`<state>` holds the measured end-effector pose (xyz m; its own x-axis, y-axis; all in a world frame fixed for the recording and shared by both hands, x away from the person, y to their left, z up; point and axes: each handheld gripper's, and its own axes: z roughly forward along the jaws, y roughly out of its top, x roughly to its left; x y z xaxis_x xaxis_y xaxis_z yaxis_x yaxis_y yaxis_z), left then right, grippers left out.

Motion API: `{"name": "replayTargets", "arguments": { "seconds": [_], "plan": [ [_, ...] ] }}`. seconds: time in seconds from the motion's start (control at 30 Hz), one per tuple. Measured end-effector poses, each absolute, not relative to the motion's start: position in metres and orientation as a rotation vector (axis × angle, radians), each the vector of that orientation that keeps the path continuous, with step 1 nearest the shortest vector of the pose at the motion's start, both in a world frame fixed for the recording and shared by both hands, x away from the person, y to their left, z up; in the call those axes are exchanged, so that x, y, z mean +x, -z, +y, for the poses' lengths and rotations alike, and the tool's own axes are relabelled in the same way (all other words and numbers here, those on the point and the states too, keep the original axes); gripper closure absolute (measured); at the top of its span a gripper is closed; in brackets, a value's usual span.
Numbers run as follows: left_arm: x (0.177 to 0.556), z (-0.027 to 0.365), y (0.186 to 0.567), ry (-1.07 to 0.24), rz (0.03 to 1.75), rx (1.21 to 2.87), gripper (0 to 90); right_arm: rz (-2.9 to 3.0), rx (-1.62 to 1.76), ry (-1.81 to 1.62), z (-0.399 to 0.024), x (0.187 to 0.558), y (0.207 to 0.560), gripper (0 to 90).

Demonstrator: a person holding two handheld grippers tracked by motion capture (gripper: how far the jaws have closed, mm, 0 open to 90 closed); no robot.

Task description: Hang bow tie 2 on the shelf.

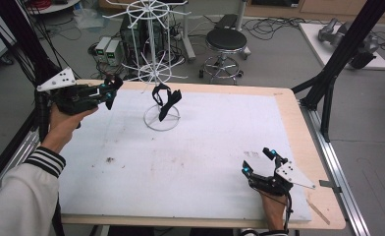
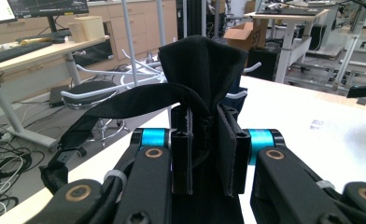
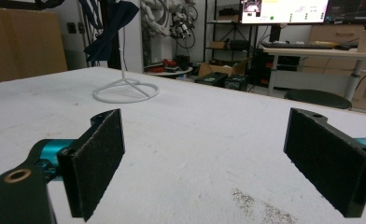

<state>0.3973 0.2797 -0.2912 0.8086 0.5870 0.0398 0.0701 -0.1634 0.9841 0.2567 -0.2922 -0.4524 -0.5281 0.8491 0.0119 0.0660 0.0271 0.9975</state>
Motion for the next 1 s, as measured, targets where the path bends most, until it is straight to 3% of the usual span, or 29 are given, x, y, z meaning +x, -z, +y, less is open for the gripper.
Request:
{"name": "replayTargets", "arguments": {
  "seconds": [1.0],
  "plan": [
    [0.417, 0.244, 0.279, -0.474, 0.497, 1.749, 76.7, 1.665, 0.925, -1.567, -0.293, 0.257, 0.453, 11.7]
  ]
}}
